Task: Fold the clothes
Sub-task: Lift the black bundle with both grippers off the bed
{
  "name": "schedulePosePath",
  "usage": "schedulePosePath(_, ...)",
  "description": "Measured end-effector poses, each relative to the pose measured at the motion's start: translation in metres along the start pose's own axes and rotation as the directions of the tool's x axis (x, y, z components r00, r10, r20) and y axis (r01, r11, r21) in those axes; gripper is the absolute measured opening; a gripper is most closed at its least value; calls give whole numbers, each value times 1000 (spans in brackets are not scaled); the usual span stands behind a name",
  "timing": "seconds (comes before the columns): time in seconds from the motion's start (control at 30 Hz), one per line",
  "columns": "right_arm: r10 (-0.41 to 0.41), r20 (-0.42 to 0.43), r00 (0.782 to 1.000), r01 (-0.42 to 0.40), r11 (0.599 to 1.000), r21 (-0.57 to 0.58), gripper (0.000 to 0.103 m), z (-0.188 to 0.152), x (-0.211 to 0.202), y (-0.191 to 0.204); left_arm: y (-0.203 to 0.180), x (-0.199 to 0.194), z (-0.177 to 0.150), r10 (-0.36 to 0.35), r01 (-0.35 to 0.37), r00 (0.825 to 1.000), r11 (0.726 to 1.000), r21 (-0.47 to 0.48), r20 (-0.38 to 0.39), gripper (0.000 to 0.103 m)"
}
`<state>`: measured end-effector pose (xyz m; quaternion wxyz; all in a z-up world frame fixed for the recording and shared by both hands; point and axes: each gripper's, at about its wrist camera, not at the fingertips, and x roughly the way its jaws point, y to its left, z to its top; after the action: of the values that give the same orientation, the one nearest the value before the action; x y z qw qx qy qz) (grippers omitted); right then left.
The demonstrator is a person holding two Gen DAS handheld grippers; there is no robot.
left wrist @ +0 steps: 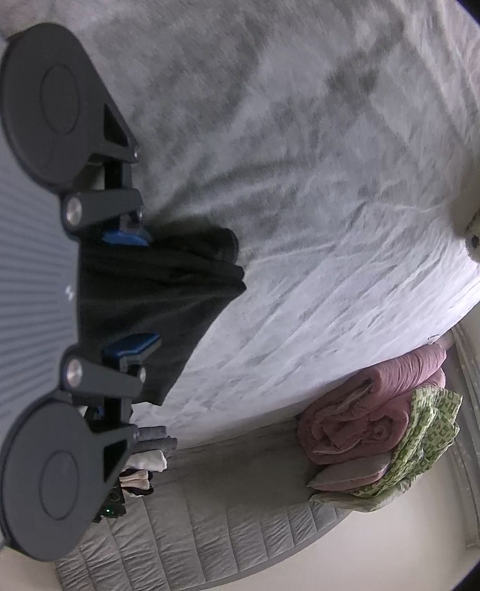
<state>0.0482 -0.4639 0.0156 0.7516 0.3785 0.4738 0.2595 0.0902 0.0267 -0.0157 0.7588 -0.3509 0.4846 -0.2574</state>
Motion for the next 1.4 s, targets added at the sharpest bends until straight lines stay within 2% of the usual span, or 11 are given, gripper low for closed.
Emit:
schedulePosePath(0.27,24,32,999,-24,1000,18,51,8,7,0,2,3,1,-20,20,1000,1000,6,7,50)
schedulePosePath(0.5,19,35,999,-19,1000,-3,50,6,7,2,-3,3,-2,-9,9,1000,998,54,12,51)
schedulePosePath(0.57,18,36,999,-18,1000,-2,50,6,6,2,-2,2,-2,-2,1,1000,998,55,13,43)
schedulePosePath(0.67,9,38,999,-8,1000,-12,50,5,6,4,0,2,-1,6,-7,1000,999,53,15,37)
schedulePosePath(1.4,-1,48,999,2,1000,-2,51,-3,11,12,-3,12,-2,-37,35,999,998,52,27,43)
